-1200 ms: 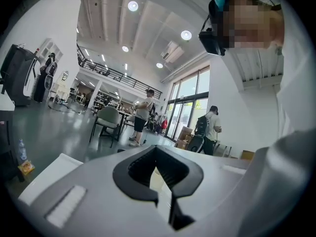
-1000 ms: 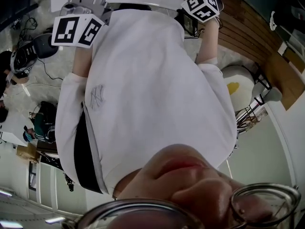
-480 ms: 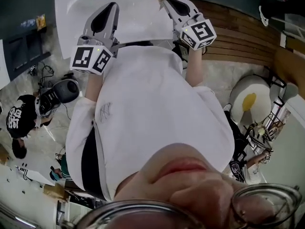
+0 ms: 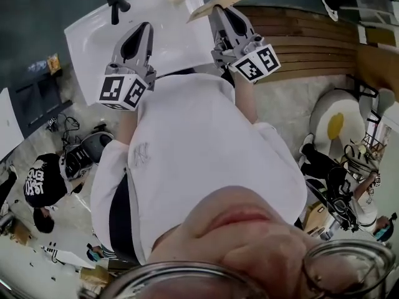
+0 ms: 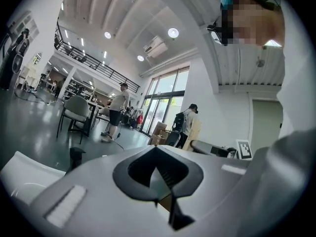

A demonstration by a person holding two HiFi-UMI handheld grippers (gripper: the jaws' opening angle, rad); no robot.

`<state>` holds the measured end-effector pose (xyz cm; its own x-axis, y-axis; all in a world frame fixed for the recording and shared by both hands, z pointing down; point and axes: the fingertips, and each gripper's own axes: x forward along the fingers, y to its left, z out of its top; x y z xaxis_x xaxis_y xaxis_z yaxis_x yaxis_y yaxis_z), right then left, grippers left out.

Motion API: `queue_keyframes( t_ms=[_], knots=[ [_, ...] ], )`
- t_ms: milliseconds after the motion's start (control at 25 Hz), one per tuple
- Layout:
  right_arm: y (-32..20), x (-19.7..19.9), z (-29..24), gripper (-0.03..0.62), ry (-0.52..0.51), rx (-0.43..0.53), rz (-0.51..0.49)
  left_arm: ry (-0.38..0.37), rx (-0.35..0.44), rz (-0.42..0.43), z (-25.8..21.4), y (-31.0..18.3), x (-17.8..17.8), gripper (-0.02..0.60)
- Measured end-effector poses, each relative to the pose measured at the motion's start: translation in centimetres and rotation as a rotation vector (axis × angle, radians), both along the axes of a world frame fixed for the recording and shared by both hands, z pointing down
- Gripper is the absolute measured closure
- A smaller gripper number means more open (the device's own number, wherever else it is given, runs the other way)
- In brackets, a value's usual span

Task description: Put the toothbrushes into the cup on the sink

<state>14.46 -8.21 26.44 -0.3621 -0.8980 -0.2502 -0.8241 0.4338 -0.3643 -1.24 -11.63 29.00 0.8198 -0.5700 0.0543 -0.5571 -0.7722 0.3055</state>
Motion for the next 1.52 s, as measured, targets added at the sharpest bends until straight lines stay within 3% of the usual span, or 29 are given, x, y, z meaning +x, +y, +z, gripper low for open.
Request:
queue_keyframes(
  t_ms=[400,960,1520],
  knots=[
    [0.3,2.4,0.1,0.580,-0.056,0.012,0.114,0.001,0.008,0.011,-0.2,-0.4,0.4,0.580],
    [-0.8,4.0,-0.1,0.580,-0.080,0.014,0.159,-0.007,0.018,-0.022,-1.0,-1.3,-0.2,0.580],
    [-1.7,3.9,0.4,0.580,-0.073,0.017,0.134,-0.013,0.014,-0.098,-0.2,-1.1,-2.3,0.580]
  ],
)
